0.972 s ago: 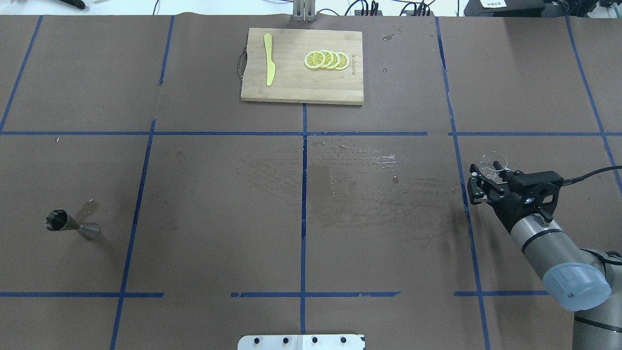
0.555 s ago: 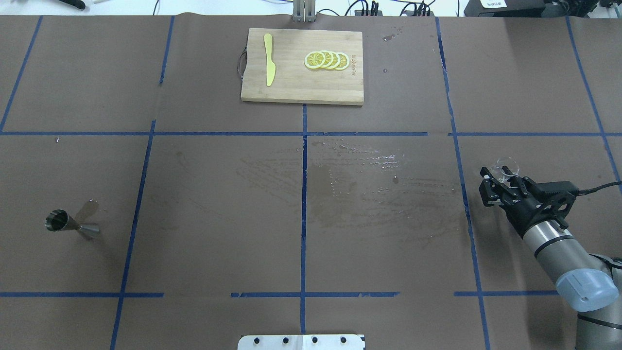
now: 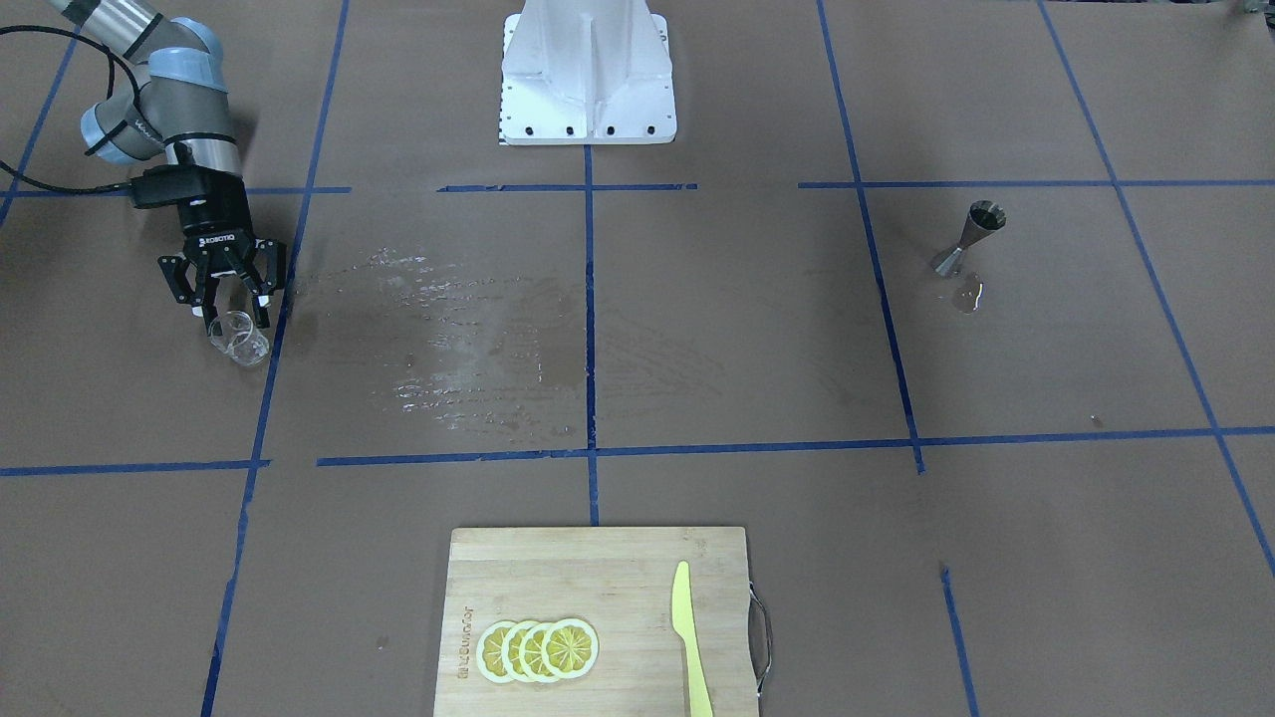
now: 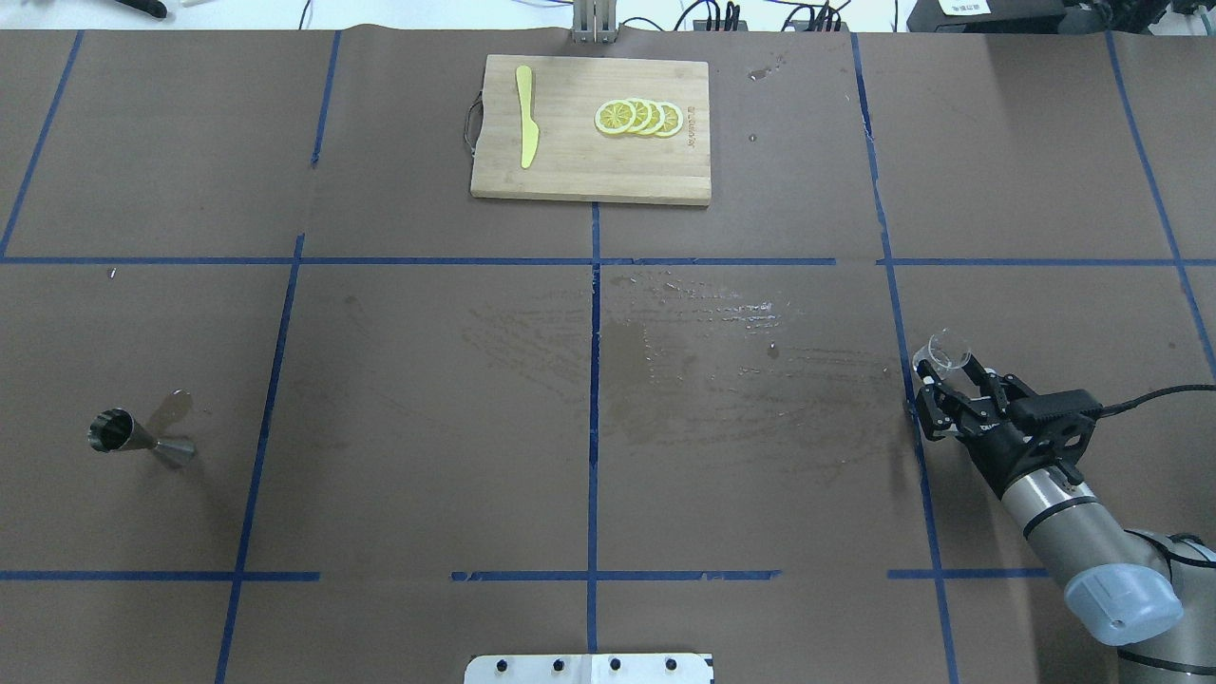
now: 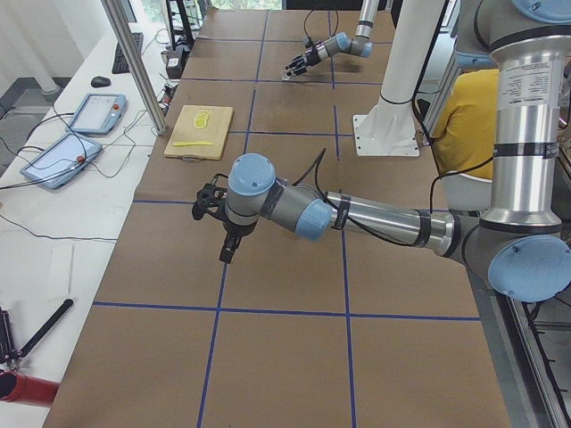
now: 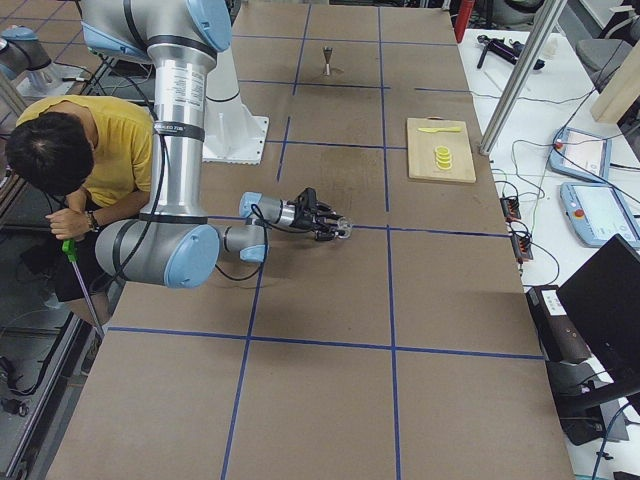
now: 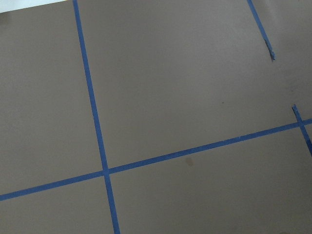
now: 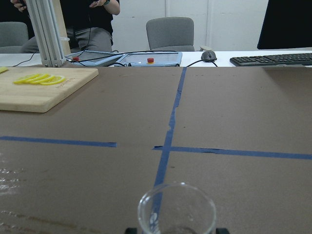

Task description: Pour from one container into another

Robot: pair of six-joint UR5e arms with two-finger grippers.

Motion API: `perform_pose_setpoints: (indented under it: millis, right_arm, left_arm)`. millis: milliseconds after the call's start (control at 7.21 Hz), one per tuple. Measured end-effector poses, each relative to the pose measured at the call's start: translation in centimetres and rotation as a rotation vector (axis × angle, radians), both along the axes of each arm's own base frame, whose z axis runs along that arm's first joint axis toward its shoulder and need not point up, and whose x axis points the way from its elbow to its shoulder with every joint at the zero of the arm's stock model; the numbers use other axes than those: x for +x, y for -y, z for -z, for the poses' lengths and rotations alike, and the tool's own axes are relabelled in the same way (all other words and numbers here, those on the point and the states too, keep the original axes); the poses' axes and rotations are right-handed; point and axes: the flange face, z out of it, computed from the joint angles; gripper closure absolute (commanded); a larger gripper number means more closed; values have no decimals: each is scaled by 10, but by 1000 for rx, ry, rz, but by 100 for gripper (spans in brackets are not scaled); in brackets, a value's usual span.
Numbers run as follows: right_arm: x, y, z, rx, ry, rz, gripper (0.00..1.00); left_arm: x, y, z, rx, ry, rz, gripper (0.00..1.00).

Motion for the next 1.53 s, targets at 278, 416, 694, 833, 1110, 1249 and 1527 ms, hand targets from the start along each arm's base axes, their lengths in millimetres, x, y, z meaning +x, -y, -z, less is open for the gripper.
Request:
perform_pose_setpoints:
  millis: [278, 416, 694, 833, 1110, 1249, 1527]
  right_arm:
    - [-5, -7, 4, 14, -12, 12, 0]
    - [-5, -8, 7, 16, -10, 15, 0]
    - [10, -13, 20, 25, -17, 54, 0]
    - [37, -20, 30, 17, -16, 103, 0]
    - [100, -31, 48, -30, -12, 222, 0]
    - [123, -22, 47, -75, -8, 274, 0]
    - [183, 24, 37, -191, -22, 367, 0]
  left_arm:
    - [0, 0, 1, 0, -1, 0, 0]
    - [0, -1, 2, 2, -2, 0, 0]
    - [0, -1, 4, 6, -2, 0, 0]
    - [0, -1, 4, 7, -3, 0, 0]
    - [0, -1, 3, 9, -1, 1, 0]
    - [-1, -1, 2, 9, 5, 3, 0]
    - [-2, -3, -11, -8, 31, 11, 0]
